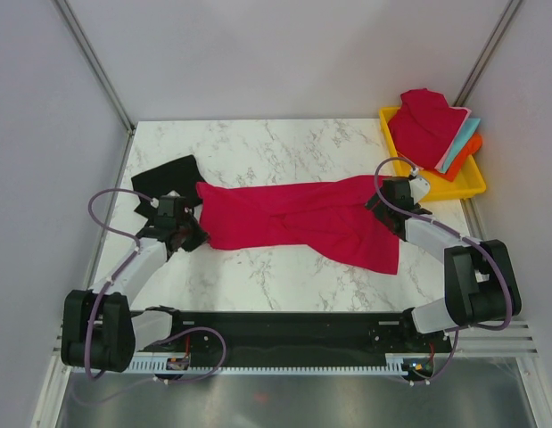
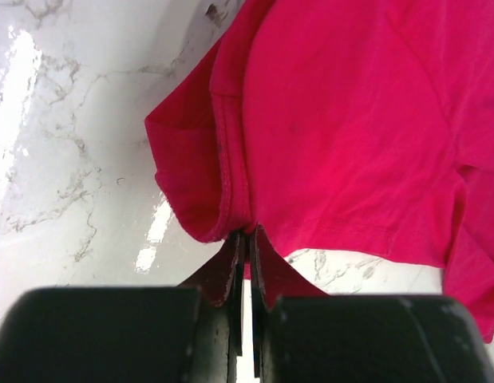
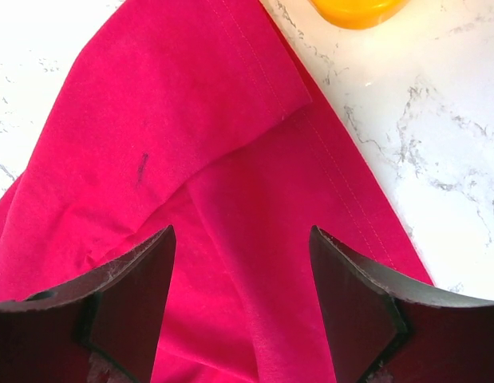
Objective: Fold and stack the t-shirts
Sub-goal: Flatten the tshirt out
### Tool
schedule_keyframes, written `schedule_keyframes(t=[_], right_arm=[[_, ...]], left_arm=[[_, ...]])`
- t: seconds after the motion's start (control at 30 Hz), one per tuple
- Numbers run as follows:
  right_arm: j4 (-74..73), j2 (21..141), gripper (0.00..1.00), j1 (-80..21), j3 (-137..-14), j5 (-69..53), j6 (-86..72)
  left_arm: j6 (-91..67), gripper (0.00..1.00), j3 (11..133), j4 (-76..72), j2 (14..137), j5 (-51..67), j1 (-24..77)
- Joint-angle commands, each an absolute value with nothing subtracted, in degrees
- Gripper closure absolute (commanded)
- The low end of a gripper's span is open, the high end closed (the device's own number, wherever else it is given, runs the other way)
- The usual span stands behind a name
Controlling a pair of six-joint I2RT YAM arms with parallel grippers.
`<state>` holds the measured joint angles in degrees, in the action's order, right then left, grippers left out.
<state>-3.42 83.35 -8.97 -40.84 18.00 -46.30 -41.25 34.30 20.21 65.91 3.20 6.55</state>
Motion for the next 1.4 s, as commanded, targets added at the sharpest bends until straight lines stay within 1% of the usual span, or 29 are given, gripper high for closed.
schedule_keyframes(t=[0.0,0.1,0.3,0.33,0.37,0.4,0.53,0.57,0.6,0.63,0.67,0.73,0.9,0.97,1.1,1.13,1.17,1.27,1.37], right_arm=[[-1.85,83.50,0.24,-8.79,-42.98,17.93,-46.32],[-1.85,83.50,0.23,-8.88,-42.98,17.67,-46.32],[-1.93,83.23,0.23,-8.88,-42.89,17.49,-46.23],[-1.85,83.32,0.23,-8.88,-42.89,17.49,-46.23],[-1.93,83.15,0.23,-8.88,-42.89,17.58,-46.23],[-1.85,83.32,0.23,-8.88,-42.89,17.49,-46.32],[-1.93,83.15,0.23,-8.79,-42.80,17.40,-46.32],[-1.85,83.14,0.23,-8.79,-42.80,17.32,-46.32],[-1.93,83.14,0.23,-8.79,-42.80,17.31,-46.32],[-1.85,83.06,0.23,-8.79,-42.72,17.40,-46.32],[-1.85,82.97,0.23,-8.88,-42.71,17.40,-46.23],[-1.93,82.88,0.23,-8.88,-42.71,17.40,-46.32],[-1.93,82.97,0.23,-8.88,-42.71,17.31,-46.41],[-1.93,82.97,0.23,-8.88,-42.71,17.23,-46.41],[-1.93,82.88,0.22,-8.88,-42.71,17.23,-46.41],[-1.85,82.97,0.22,-8.88,-42.71,17.23,-46.32],[-1.85,82.97,0.22,-8.88,-42.71,17.14,-46.32],[-1.85,82.88,0.22,-8.88,-42.71,17.14,-46.32],[-1.85,82.88,0.22,-8.88,-42.71,17.14,-46.32]], left_arm=[[-39.47,0.93,35.33,19.07,68.90,5.53,6.33],[-38.94,0.87,35.51,19.07,69.96,5.98,6.33],[-39.20,0.85,34.89,19.07,69.96,4.22,6.33],[-39.11,0.80,34.89,19.16,69.96,4.39,6.33],[-39.11,0.72,34.89,19.07,70.05,4.48,6.33],[-39.02,0.68,34.98,19.07,70.14,4.57,6.33],[-38.94,0.71,34.98,19.07,70.58,4.57,6.33],[-39.02,0.74,34.81,19.07,70.66,4.66,6.33],[-39.02,0.86,34.80,19.16,70.58,4.66,6.33],[-39.02,0.93,34.80,19.07,70.49,4.66,6.33],[-39.02,0.95,34.80,19.07,70.58,4.66,6.33],[-38.85,0.93,34.89,19.07,70.40,5.01,6.33],[-37.97,0.77,34.81,19.07,68.82,7.47,6.42],[-37.62,0.75,34.37,18.72,67.86,8.61,6.33],[-37.27,0.74,33.66,17.93,66.27,9.67,6.33],[-37.09,0.75,33.58,17.93,66.27,9.84,6.33],[-37.09,0.83,33.49,17.49,66.27,10.45,6.33],[-37.27,0.98,33.49,17.49,66.80,10.63,6.33],[-37.27,0.98,33.40,17.40,66.62,10.46,6.33]])
